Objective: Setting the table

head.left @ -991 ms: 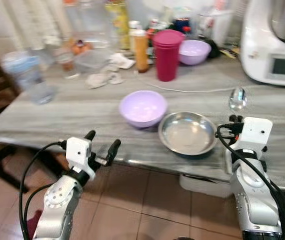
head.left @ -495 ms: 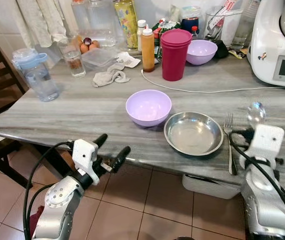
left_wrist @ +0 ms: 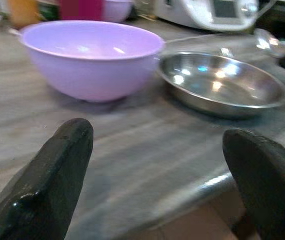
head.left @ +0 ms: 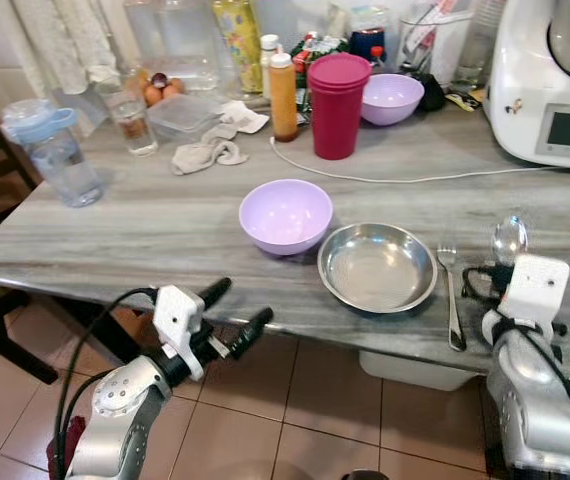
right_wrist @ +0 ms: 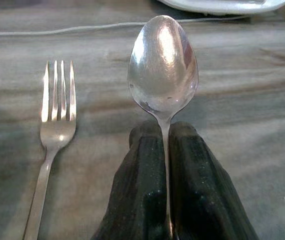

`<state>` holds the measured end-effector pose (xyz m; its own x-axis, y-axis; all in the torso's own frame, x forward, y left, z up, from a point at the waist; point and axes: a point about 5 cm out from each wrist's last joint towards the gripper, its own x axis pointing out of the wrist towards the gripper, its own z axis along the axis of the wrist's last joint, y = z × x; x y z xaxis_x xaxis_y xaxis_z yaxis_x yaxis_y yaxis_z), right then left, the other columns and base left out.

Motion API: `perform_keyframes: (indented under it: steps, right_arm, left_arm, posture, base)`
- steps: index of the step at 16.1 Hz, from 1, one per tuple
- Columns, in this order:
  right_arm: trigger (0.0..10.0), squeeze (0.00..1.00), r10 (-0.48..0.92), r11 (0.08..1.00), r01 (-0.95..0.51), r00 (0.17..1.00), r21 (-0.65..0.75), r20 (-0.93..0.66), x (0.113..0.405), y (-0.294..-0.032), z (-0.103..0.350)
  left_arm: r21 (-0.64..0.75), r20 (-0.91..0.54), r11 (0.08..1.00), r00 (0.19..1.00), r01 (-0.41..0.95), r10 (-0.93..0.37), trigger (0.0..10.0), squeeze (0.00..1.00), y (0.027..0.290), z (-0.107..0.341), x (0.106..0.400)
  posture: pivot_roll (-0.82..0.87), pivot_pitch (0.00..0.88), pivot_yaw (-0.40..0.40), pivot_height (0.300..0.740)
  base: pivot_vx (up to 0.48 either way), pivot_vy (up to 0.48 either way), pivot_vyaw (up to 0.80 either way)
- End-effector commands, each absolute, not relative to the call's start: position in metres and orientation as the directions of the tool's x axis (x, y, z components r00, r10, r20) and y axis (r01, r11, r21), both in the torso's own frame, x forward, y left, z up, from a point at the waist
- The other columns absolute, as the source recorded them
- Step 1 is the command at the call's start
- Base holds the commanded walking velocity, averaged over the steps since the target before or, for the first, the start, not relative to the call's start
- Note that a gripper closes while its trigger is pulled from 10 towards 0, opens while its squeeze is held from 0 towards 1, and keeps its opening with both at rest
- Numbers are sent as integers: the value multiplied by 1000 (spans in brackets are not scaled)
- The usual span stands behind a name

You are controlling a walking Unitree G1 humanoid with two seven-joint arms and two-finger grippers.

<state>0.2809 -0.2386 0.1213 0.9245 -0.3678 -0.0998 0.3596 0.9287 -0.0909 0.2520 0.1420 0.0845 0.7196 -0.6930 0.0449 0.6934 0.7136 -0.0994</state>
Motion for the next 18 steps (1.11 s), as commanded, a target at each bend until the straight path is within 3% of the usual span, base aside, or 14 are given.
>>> perform_keyframes:
  steps: [1, 8, 9, 10, 14, 18]
  right_arm:
    - [10000, 0, -358, 933, 350, 925, -77, -130, 282, -239, 118]
    - [10000, 0, -268, 962, 271, 935, -21, -230, 284, -226, 102]
    - [10000, 35, -256, 966, 260, 936, -16, -240, 284, -225, 101]
    - [10000, 1000, -241, 969, 247, 937, -6, -253, 284, -224, 99]
    - [10000, 1000, -208, 976, 219, 941, 11, -268, 285, -221, 97]
    - [10000, 1000, -180, 981, 193, 945, 20, -274, 285, -218, 95]
  left_arm:
    - [-85, 34, 697, 701, 712, -712, 10000, 0, 145, 83, 251]
    - [-75, 36, 683, 686, 727, -726, 10000, 0, 147, 77, 250]
    - [-73, 42, 681, 685, 728, -728, 10000, 0, 146, 77, 251]
    - [-71, 49, 679, 682, 731, -729, 10000, 0, 145, 78, 251]
    - [-67, 55, 674, 678, 735, -733, 10000, 0, 140, 79, 258]
    - [-73, 40, 684, 687, 726, -725, 10000, 0, 152, 72, 262]
  posture:
    - [-271, 105, 90, 740]
    - [-270, 104, 88, 740]
    - [-271, 103, 88, 740]
    - [-271, 103, 88, 740]
    - [-271, 102, 87, 740]
    - [-270, 101, 85, 740]
  base:
    - [0, 0, 0]
    - [0, 0, 0]
    - [0, 0, 0]
    - [0, 0, 0]
    - [0, 0, 0]
    - [0, 0, 0]
